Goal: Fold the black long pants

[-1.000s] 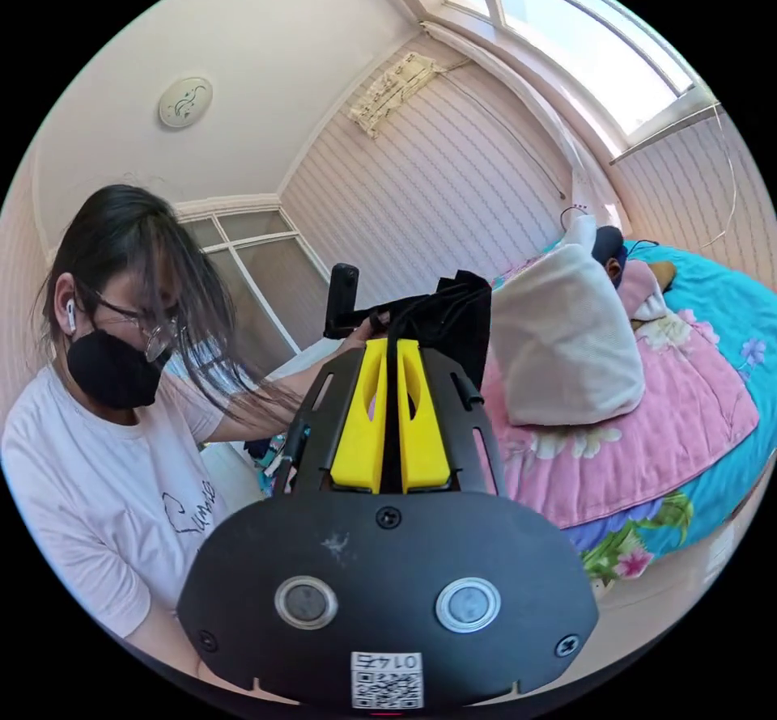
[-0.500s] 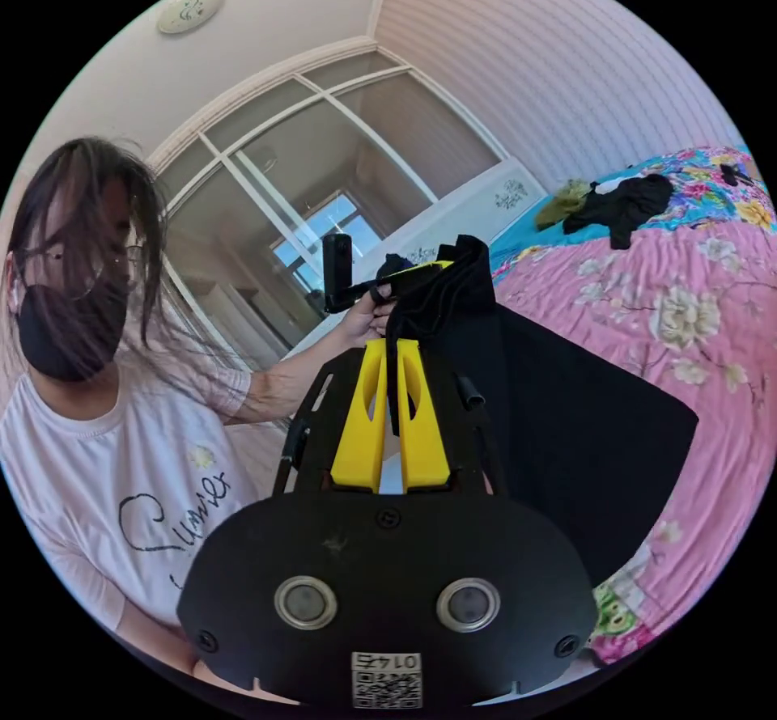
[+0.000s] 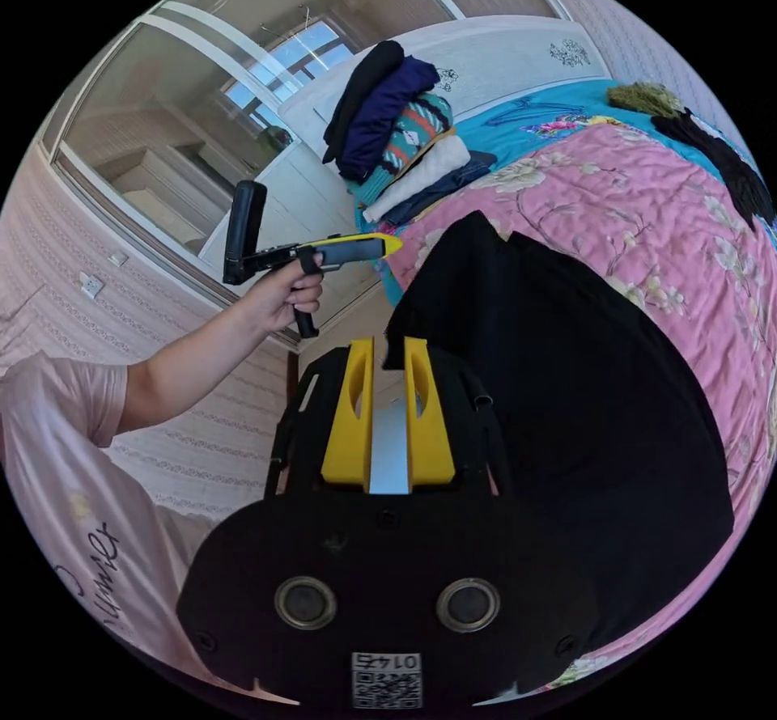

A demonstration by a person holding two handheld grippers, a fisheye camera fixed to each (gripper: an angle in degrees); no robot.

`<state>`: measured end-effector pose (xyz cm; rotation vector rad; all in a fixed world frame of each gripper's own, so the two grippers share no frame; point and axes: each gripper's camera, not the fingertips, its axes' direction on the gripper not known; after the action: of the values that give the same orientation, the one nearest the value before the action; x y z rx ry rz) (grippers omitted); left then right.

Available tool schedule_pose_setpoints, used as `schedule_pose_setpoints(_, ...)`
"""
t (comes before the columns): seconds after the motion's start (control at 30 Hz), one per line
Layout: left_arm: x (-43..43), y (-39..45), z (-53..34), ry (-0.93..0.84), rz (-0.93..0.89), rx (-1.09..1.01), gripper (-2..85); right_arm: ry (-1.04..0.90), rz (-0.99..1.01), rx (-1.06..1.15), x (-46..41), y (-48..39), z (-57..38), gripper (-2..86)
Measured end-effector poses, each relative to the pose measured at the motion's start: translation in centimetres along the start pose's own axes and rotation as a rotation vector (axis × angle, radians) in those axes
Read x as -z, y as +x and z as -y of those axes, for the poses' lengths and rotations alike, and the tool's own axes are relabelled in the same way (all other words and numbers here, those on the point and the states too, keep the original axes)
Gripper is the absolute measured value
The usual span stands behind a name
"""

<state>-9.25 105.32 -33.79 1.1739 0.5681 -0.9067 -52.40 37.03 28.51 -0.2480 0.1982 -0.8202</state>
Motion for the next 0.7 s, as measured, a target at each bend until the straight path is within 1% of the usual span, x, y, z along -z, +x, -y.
schedule_pose_setpoints(0.13, 1.6, 0.7, -0.4, 0.015, -0.073, 0.057, 6.2, 0.0, -0.08, -0.041, -0.4, 2.6, 0.8, 7.0)
schedule_pose_setpoints(0.3, -0.3, 1.2, 2.0, -0.009, -0.092, 0.099, 10.9, 0.009, -0.365, -0.087, 0.1, 7.4, 3.6, 9.7)
schedule_pose_setpoints(0.4, -2.9, 2.1, 4.1, -0.101, -0.126, 0.098, 11.6, -0.019, -0.485, -0.119, -0.8, 10.2, 5.2, 11.6)
schedule_pose_setpoints(0.43, -3.2, 3.2, 4.6, -0.134, -0.136, 0.048, 10.2, -0.026, -0.506, -0.12, -1.2, 10.7, 5.4, 11.7)
schedule_pose_setpoints(0.5, -2.1, 5.5, 5.0, -0.137, -0.033, -0.011, 7.8, -0.109, -0.578, -0.143, -4.2, 13.5, 6.1, 11.8)
schedule_pose_setpoints(0.53, -0.8, 7.3, 5.0, -0.114, 0.01, -0.056, 6.5, -0.151, -0.583, -0.153, -5.3, 14.4, 6.2, 11.8)
schedule_pose_setpoints(0.57, 0.0, 8.2, 4.9, -0.098, 0.026, -0.083, 5.8, -0.255, -0.563, -0.169, -7.5, 16.0, 6.1, 10.8)
schedule_pose_setpoints(0.6, 1.5, 10.3, 4.6, -0.074, 0.06, -0.141, 4.6, -0.312, -0.534, -0.172, -9.1, 16.9, 5.8, 9.3)
schedule_pose_setpoints(0.63, 2.9, 12.4, 4.5, -0.051, 0.093, -0.199, 3.5, -0.303, -0.533, -0.172, -9.4, 17.0, 5.7, 8.3)
schedule_pose_setpoints(0.7, 4.9, 15.3, 4.2, 0.02, 0.12, -0.272, 1.8, -0.248, -0.56, -0.153, -9.0, 16.4, 5.8, 1.8)
